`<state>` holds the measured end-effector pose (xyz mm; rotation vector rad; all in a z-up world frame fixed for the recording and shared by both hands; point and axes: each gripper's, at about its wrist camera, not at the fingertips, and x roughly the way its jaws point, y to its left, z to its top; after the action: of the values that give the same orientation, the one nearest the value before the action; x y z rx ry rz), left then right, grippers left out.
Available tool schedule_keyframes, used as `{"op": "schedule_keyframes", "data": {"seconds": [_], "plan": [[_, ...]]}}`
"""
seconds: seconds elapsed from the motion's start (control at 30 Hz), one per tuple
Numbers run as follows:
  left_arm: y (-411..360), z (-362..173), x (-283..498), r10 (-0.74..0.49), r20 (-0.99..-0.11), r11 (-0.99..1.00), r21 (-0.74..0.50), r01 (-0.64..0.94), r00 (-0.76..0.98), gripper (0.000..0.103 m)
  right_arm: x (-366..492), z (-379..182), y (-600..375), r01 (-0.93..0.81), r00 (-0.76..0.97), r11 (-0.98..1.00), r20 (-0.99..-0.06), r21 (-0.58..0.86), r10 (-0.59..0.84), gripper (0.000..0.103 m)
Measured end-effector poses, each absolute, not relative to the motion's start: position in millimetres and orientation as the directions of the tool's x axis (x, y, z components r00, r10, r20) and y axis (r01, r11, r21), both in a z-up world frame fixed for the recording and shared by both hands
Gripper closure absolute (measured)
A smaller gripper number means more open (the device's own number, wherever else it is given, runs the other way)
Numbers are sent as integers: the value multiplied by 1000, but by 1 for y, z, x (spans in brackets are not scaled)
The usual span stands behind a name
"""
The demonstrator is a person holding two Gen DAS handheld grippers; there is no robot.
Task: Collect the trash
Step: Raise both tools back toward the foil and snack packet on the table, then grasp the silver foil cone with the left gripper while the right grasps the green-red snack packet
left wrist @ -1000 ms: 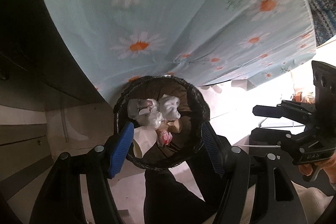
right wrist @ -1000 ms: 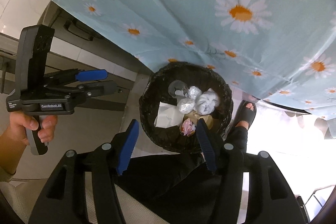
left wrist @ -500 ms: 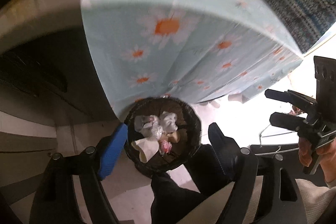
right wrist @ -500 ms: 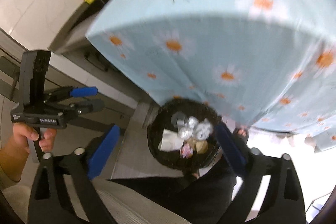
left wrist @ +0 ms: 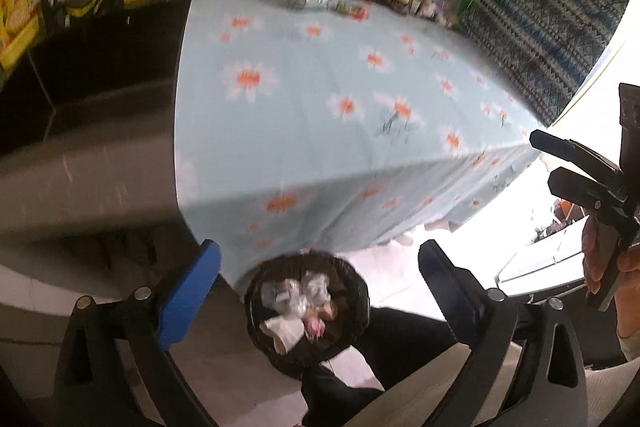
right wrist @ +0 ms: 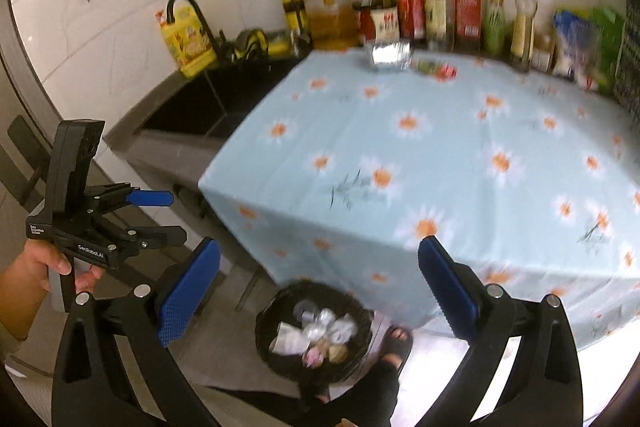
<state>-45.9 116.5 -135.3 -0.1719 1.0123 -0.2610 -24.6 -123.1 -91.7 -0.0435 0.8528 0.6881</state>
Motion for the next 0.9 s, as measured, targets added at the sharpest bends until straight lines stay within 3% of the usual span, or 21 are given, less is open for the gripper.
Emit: {"op": "schedule_keyframes", "data": {"seconds": [0.5,0.77,0.9], "plan": [[81,-55,39,-218,-745,976,-160,149,630,7,79,-32,-163,-606,531,771,-623,195,574,5],[63,-39,115,-190,-760,982,-143,126,622,7,158,-26,-188,-687,504,697,-558,204,660,5],[55,-41,155,-168,-782,986,-121,118,600,7,198,-40,-185,-738,459,659,-609,144,647,5]]}}
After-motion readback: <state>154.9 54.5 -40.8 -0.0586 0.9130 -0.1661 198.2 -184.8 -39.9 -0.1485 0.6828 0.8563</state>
